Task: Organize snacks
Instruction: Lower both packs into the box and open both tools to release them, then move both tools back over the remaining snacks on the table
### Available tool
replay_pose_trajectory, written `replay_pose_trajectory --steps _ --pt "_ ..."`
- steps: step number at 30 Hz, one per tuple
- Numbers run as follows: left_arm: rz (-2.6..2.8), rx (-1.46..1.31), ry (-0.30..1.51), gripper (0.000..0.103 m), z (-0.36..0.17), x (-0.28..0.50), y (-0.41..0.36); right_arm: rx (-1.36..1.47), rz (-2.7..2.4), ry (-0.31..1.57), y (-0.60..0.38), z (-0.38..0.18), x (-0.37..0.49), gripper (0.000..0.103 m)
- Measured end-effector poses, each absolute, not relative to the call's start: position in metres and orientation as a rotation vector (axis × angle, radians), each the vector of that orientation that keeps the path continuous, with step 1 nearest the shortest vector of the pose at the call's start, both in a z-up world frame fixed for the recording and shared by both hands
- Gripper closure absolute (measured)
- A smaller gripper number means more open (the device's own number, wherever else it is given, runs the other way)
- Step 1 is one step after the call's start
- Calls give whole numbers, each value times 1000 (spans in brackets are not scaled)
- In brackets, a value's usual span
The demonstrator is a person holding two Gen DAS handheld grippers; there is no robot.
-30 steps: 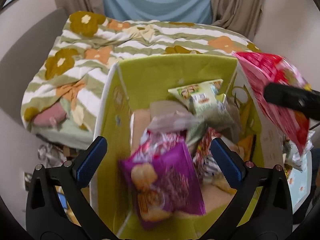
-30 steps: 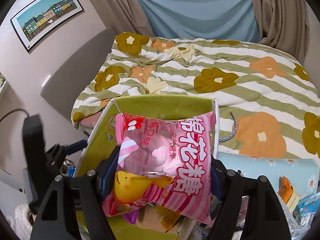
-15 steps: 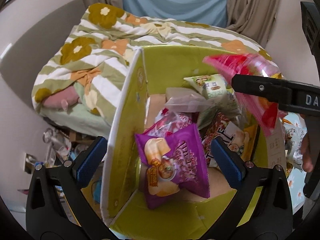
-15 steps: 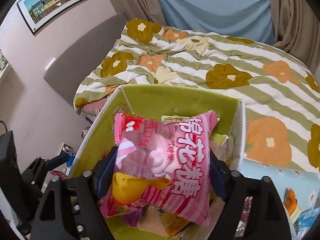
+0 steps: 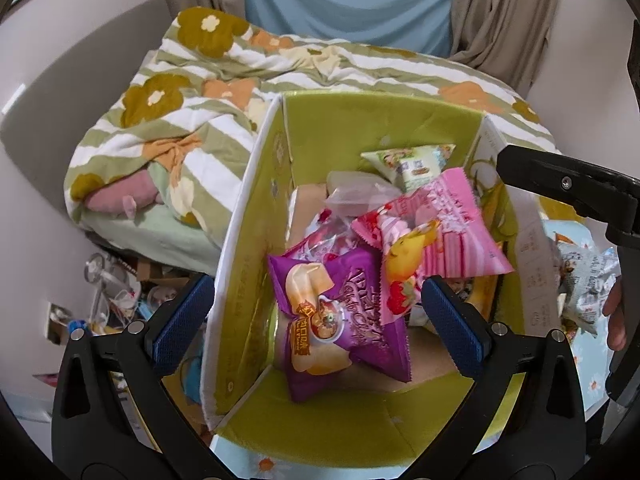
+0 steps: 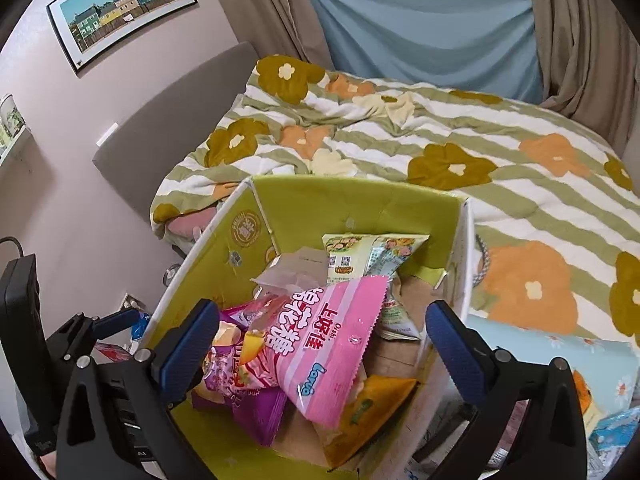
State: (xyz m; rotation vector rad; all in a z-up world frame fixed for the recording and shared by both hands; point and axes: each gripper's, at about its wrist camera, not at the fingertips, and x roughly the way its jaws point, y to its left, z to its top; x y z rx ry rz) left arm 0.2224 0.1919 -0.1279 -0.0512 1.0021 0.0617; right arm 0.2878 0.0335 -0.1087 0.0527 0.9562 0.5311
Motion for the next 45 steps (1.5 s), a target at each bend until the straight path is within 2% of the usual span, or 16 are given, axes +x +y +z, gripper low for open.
replay_pose_trajectory --steps 12,25,35,45 --pt "-49 7 923 0 -84 216 166 96 417 888 -6 -53 245 0" --pt "-263 83 852 0 -63 184 42 147 174 807 -144 -27 175 0" --pt "-283 56 911 0 -91 169 -61 136 117 875 -255 -59 151 0" --pt "-233 107 967 0 -150 192 -136 204 157 996 -326 -129 160 0"
